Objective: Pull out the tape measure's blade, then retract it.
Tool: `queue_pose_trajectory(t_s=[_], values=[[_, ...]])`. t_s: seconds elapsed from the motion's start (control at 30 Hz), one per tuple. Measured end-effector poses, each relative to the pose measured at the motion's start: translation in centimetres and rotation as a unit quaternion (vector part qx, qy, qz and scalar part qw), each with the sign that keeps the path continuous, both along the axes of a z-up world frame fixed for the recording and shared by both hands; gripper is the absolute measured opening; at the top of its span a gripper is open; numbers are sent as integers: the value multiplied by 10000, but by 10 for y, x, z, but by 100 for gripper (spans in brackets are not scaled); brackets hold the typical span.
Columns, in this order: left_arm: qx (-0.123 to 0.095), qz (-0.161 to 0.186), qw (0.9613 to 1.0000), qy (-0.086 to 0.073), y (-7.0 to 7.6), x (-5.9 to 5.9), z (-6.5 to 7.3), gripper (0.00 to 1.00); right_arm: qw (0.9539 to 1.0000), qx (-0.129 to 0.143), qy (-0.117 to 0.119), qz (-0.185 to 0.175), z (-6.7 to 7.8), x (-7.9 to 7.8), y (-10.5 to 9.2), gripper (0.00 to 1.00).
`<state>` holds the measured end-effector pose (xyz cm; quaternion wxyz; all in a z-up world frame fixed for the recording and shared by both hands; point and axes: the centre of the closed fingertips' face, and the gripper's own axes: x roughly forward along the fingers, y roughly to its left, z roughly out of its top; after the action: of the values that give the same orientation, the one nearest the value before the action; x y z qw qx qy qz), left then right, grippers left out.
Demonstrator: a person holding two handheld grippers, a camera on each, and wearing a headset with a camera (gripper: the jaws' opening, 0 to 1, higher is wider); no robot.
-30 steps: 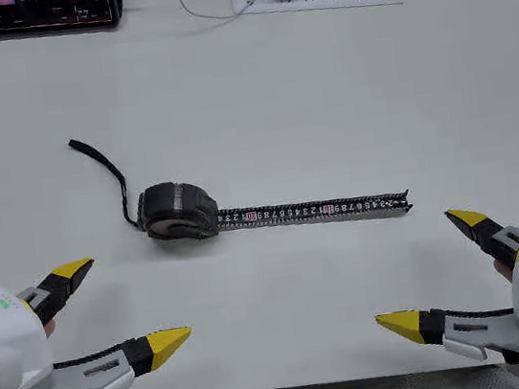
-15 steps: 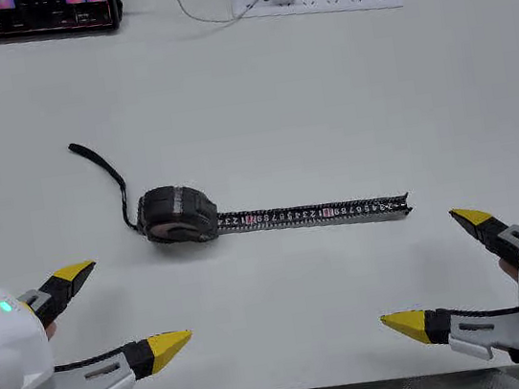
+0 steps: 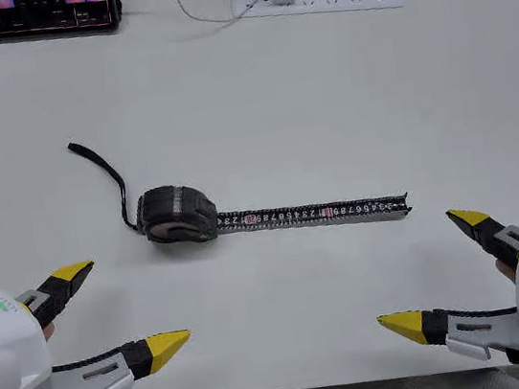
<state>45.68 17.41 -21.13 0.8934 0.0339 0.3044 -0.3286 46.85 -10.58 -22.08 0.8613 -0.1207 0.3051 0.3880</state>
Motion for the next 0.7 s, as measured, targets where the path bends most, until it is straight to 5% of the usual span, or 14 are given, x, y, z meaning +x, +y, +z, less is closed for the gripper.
queue_pose_trajectory(t_s=[0.7], values=[[-49, 41, 10000, 10, -6, 4, 2, 85, 10000, 0, -4, 52, 0, 2, 3, 94]])
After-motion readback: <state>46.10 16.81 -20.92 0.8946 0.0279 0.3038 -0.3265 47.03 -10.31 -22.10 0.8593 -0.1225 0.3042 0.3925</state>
